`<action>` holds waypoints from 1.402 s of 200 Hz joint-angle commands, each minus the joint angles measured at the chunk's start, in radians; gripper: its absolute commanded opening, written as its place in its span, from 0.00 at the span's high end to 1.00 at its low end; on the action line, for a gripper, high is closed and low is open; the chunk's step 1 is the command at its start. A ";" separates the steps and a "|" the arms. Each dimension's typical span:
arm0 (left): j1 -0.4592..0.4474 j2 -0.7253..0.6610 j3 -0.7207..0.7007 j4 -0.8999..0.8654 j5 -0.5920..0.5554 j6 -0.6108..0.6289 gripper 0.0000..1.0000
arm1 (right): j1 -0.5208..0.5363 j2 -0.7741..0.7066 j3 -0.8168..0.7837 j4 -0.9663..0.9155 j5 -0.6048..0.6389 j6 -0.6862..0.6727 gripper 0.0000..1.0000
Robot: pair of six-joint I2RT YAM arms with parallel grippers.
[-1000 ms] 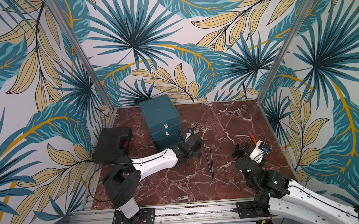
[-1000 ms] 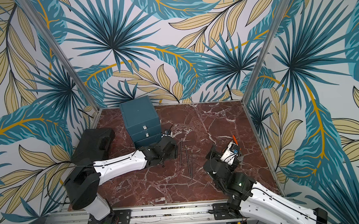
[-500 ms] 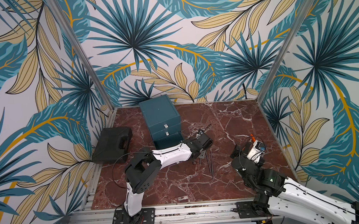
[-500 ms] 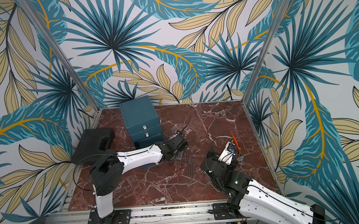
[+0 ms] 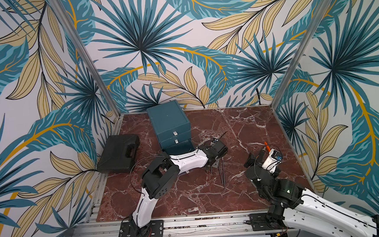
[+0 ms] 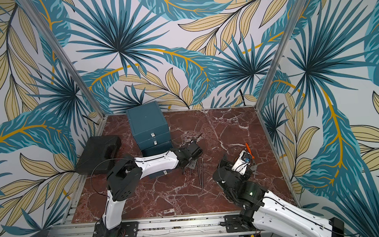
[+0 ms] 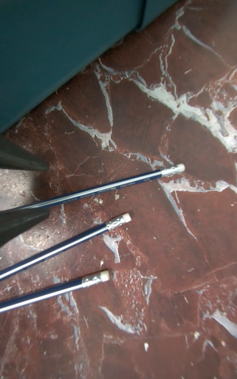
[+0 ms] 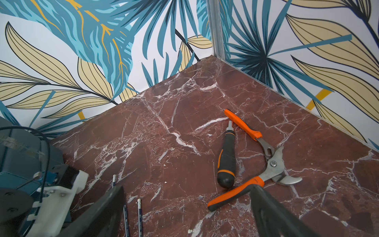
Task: Please place the pencils in the drawer according to their color
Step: Pick up the pencil from the center of the board.
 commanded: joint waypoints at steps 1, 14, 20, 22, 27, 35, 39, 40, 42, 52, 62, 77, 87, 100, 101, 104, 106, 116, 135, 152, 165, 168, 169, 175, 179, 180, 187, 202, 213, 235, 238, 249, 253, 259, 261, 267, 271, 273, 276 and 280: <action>-0.004 0.014 0.031 -0.034 -0.004 0.004 0.68 | -0.003 -0.005 0.007 -0.020 0.010 0.020 0.00; -0.003 0.023 0.038 -0.039 0.000 0.004 0.69 | -0.004 -0.005 0.007 -0.021 0.010 0.022 0.00; -0.003 0.027 0.042 -0.040 0.004 0.004 0.70 | -0.003 -0.005 0.007 -0.023 0.010 0.023 0.01; -0.004 0.029 0.043 -0.042 0.005 0.004 0.71 | -0.003 -0.005 0.007 -0.022 0.010 0.025 0.01; -0.003 0.033 0.047 -0.044 0.007 0.004 0.71 | -0.004 -0.005 0.008 -0.022 0.008 0.027 0.01; -0.003 0.038 0.052 -0.048 0.011 0.004 0.71 | -0.004 -0.005 0.008 -0.022 0.007 0.028 0.00; -0.004 0.042 0.056 -0.050 0.013 0.005 0.72 | -0.003 -0.005 0.008 -0.022 0.008 0.029 0.00; -0.004 0.042 0.057 -0.051 0.013 0.004 0.72 | -0.003 -0.005 0.008 -0.022 0.006 0.029 0.00; -0.003 0.043 0.057 -0.051 0.015 0.005 0.72 | -0.004 -0.005 0.009 -0.022 0.006 0.029 0.01; -0.004 0.049 0.063 -0.055 0.019 0.006 0.72 | -0.004 -0.003 0.009 -0.022 0.006 0.031 0.01; -0.004 0.053 0.067 -0.062 0.022 0.007 0.73 | -0.004 -0.003 0.009 -0.022 0.008 0.031 0.00; -0.003 0.062 0.074 -0.076 0.021 0.007 0.74 | -0.003 -0.003 0.010 -0.022 0.009 0.033 0.00; -0.004 0.067 0.079 -0.087 0.019 0.006 0.75 | -0.003 -0.003 0.011 -0.023 0.011 0.033 0.00; -0.004 0.074 0.085 -0.104 0.016 0.002 0.76 | -0.003 -0.003 0.013 -0.022 0.013 0.031 0.01; -0.004 0.075 0.085 -0.105 0.016 0.002 0.76 | -0.003 -0.003 0.013 -0.022 0.013 0.031 0.01; -0.004 0.077 0.087 -0.108 0.016 0.002 0.76 | -0.004 -0.004 0.014 -0.022 0.013 0.031 0.00; -0.004 0.077 0.088 -0.111 0.016 0.001 0.76 | -0.003 -0.003 0.015 -0.022 0.013 0.031 0.01; -0.004 0.084 0.095 -0.126 0.018 0.000 0.77 | -0.003 -0.005 0.016 -0.022 0.016 0.032 0.00; -0.004 0.103 0.114 -0.156 0.023 0.000 0.78 | -0.004 -0.005 0.018 -0.022 0.016 0.033 0.00; -0.004 0.127 0.138 -0.184 0.032 0.001 0.78 | -0.003 -0.003 0.021 -0.022 0.016 0.035 0.01; -0.003 0.144 0.156 -0.205 0.035 0.001 0.78 | -0.003 -0.003 0.025 -0.022 0.016 0.031 0.00; -0.004 0.148 0.159 -0.208 0.035 0.001 0.79 | -0.003 -0.002 0.025 -0.022 0.016 0.030 0.00; -0.004 0.150 0.161 -0.209 0.035 0.002 0.79 | -0.003 -0.002 0.025 -0.022 0.015 0.030 0.00; -0.004 0.156 0.168 -0.216 0.035 0.001 0.80 | -0.004 -0.002 0.026 -0.023 0.016 0.028 0.00; -0.003 0.160 0.171 -0.221 0.036 0.000 0.80 | -0.004 -0.002 0.028 -0.023 0.016 0.027 0.01; -0.003 0.161 0.172 -0.221 0.036 0.000 0.81 | -0.004 -0.002 0.028 -0.023 0.016 0.026 0.01; -0.003 0.168 0.180 -0.228 0.037 -0.002 0.81 | -0.003 -0.002 0.030 -0.023 0.013 0.026 0.00; -0.002 0.179 0.195 -0.246 0.041 -0.002 0.83 | -0.004 -0.003 0.032 -0.022 0.012 0.023 0.00; 0.001 0.187 0.203 -0.260 0.048 -0.002 0.86 | -0.003 -0.005 0.033 -0.022 0.011 0.021 0.01; 0.018 0.193 0.201 -0.286 0.083 0.002 0.87 | -0.003 -0.008 0.038 -0.024 0.007 0.021 0.00; 0.021 0.193 0.201 -0.292 0.091 0.004 0.87 | -0.004 -0.009 0.038 -0.024 0.007 0.021 0.01; 0.035 0.194 0.197 -0.309 0.127 0.015 0.87 | -0.003 -0.010 0.039 -0.025 0.006 0.023 0.00; 0.040 0.194 0.197 -0.316 0.139 0.020 0.87 | -0.003 -0.011 0.038 -0.025 0.006 0.022 0.00; 0.045 0.193 0.197 -0.327 0.154 0.025 0.87 | -0.004 -0.012 0.039 -0.025 0.006 0.024 0.01; 0.047 0.192 0.196 -0.330 0.157 0.027 0.87 | -0.003 -0.012 0.039 -0.025 0.006 0.023 0.01; 0.052 0.192 0.196 -0.341 0.166 0.035 0.87 | -0.004 -0.013 0.038 -0.025 0.006 0.024 0.00; 0.054 0.191 0.198 -0.347 0.171 0.041 0.87 | -0.004 -0.015 0.038 -0.025 0.007 0.025 0.01; 0.055 0.191 0.198 -0.350 0.173 0.043 0.87 | -0.003 -0.015 0.038 -0.027 0.008 0.026 0.01; 0.056 0.192 0.200 -0.355 0.179 0.048 0.87 | -0.004 -0.014 0.038 -0.026 0.008 0.026 0.01; 0.058 0.193 0.203 -0.362 0.182 0.054 0.87 | -0.004 -0.015 0.038 -0.027 0.009 0.027 0.01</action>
